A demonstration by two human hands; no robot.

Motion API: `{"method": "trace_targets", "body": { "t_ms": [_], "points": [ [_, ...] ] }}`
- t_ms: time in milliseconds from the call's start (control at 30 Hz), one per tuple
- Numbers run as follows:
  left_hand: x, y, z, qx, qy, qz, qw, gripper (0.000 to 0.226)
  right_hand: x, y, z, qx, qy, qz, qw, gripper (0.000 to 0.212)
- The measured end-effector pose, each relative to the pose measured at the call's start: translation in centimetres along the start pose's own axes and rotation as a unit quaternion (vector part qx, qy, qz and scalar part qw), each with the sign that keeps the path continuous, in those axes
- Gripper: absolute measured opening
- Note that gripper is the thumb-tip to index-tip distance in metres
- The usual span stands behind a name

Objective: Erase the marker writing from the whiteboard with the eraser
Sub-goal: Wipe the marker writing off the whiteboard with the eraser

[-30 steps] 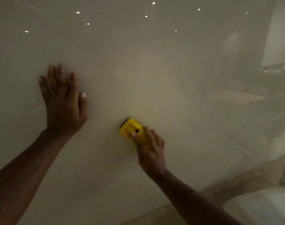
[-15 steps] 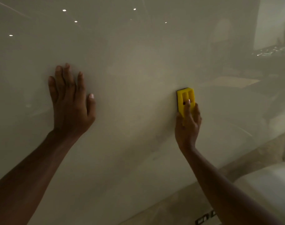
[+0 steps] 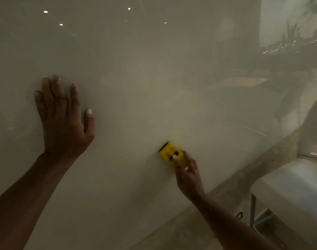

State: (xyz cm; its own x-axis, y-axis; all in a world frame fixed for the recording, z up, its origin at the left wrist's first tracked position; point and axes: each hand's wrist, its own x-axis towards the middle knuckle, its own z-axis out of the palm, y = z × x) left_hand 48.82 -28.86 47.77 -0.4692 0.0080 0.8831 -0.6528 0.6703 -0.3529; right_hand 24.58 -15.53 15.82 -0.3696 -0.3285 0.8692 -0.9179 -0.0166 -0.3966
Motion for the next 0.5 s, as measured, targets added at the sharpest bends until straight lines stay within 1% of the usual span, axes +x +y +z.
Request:
{"method": "trace_targets", "body": {
  "t_ms": [33, 67, 100, 167, 200, 233, 267, 300, 333, 367, 400, 433, 467, 500],
  "points": [
    [-0.2, -0.1, -0.1, -0.001, -0.002, 0.000, 1.000, 0.060, 0.4, 0.4, -0.2, 0.022, 0.033, 0.078, 0.996, 0.066],
    [-0.4, -0.2, -0.1, -0.002, -0.004, 0.000, 1.000, 0.060, 0.7, 0.5, -0.2, 0.053, 0.065, 0.156, 0.984, 0.067],
    [-0.5, -0.3, -0.2, -0.004, -0.006, 0.000, 1.000, 0.060, 0.9, 0.2, 0.1, 0.087, 0.097, 0.231, 0.964, 0.069],
    [-0.7, -0.6, -0.4, -0.006, -0.006, -0.002, 1.000, 0.060, 1.0, -1.2, 0.9, 0.141, 0.152, 0.358, 0.910, 0.074],
    [-0.8, -0.7, -0.4, -0.006, -0.006, -0.003, 1.000, 0.060, 0.9, -2.3, 1.5, 0.153, 0.168, 0.401, 0.887, 0.074],
    [-0.8, -0.7, -0.5, -0.006, -0.007, -0.003, 1.000, 0.060, 0.5, -3.6, 2.2, 0.161, 0.171, 0.425, 0.874, 0.074],
    [-0.9, -0.8, -0.5, -0.008, -0.007, -0.003, 1.000, 0.060, 0.0, -5.3, 2.7, 0.166, 0.164, 0.425, 0.875, 0.073],
    [-0.8, -0.8, -0.6, -0.009, -0.006, -0.003, 1.000, 0.059, -0.3, -7.4, 3.2, 0.165, 0.148, 0.394, 0.892, 0.074],
    [-0.8, -0.8, -0.6, -0.011, -0.006, -0.004, 1.000, 0.059, -0.7, -9.6, 3.6, 0.158, 0.123, 0.332, 0.922, 0.074],
    [-0.8, -0.8, -0.6, -0.011, -0.007, -0.006, 1.000, 0.059, -0.9, -11.6, 3.8, 0.145, 0.089, 0.237, 0.957, 0.073],
    [-0.7, -0.9, -0.8, -0.010, -0.007, -0.006, 1.000, 0.060, -0.6, -13.4, 3.9, 0.121, 0.043, 0.114, 0.985, 0.074],
    [-0.6, -1.0, -0.8, -0.007, -0.008, -0.006, 1.000, 0.060, 0.0, -14.8, 3.9, 0.093, -0.014, -0.010, 0.996, 0.075],
    [-0.5, -1.3, -1.1, -0.003, -0.007, -0.008, 1.000, 0.061, 1.1, -15.8, 3.7, 0.072, -0.070, -0.113, 0.989, 0.074],
    [-0.4, -1.6, -1.3, -0.001, -0.008, -0.010, 1.000, 0.061, 2.6, -16.3, 3.3, 0.051, -0.113, -0.185, 0.975, 0.071]
  ]
}}
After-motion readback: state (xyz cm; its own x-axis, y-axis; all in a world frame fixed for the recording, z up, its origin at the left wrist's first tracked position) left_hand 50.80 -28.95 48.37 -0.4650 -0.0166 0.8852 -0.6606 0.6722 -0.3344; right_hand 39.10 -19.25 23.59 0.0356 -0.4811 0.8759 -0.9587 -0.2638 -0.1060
